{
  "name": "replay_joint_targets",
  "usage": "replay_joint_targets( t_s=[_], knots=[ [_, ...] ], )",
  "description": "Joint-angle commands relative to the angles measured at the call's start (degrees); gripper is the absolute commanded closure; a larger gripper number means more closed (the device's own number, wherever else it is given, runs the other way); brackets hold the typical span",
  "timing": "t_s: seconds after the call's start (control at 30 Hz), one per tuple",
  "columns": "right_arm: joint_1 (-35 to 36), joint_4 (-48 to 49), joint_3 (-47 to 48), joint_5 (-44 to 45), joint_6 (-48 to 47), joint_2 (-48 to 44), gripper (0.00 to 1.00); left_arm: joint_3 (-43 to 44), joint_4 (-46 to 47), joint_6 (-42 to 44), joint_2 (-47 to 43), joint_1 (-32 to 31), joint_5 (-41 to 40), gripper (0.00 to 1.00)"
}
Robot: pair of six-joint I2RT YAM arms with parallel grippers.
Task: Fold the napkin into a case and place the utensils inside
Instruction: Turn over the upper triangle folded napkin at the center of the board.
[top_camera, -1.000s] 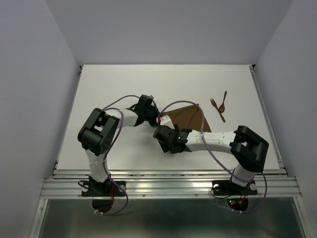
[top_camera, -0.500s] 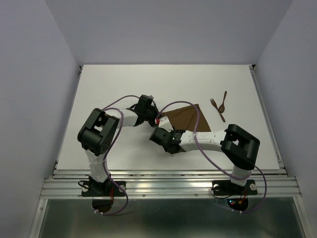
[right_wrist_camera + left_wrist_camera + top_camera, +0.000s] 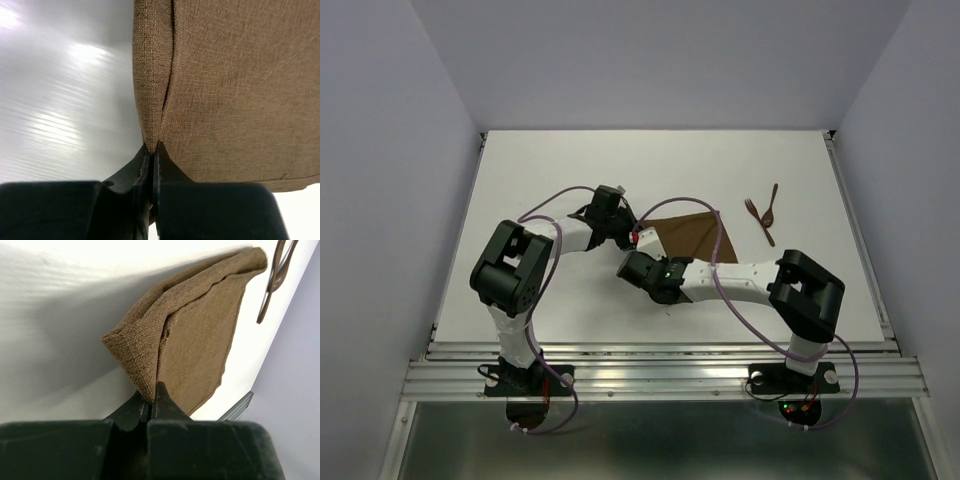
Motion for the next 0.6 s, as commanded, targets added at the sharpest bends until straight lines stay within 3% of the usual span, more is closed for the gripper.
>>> replay_joint_targets(
  t_s=[0.0, 0.3, 0.57],
  knots=[
    [0.5, 5.0, 6.1, -2.4, -2.9, -0.5, 0.99, 3.6, -3.0, 4.1, -5.0, 4.7, 1.7, 1.00],
    [0.5, 8.6, 21.8, -13.6, -7.2, 6.3, 0.99, 7.7, -15.2, 14.9, -12.2, 15.7, -1.4, 1.00],
    [1.0, 12.4, 34.6, -30.0, -5.8, 12.5, 0.99, 17.7, -33.1, 25.8, -21.7, 26.1, -14.8, 1.00]
  ],
)
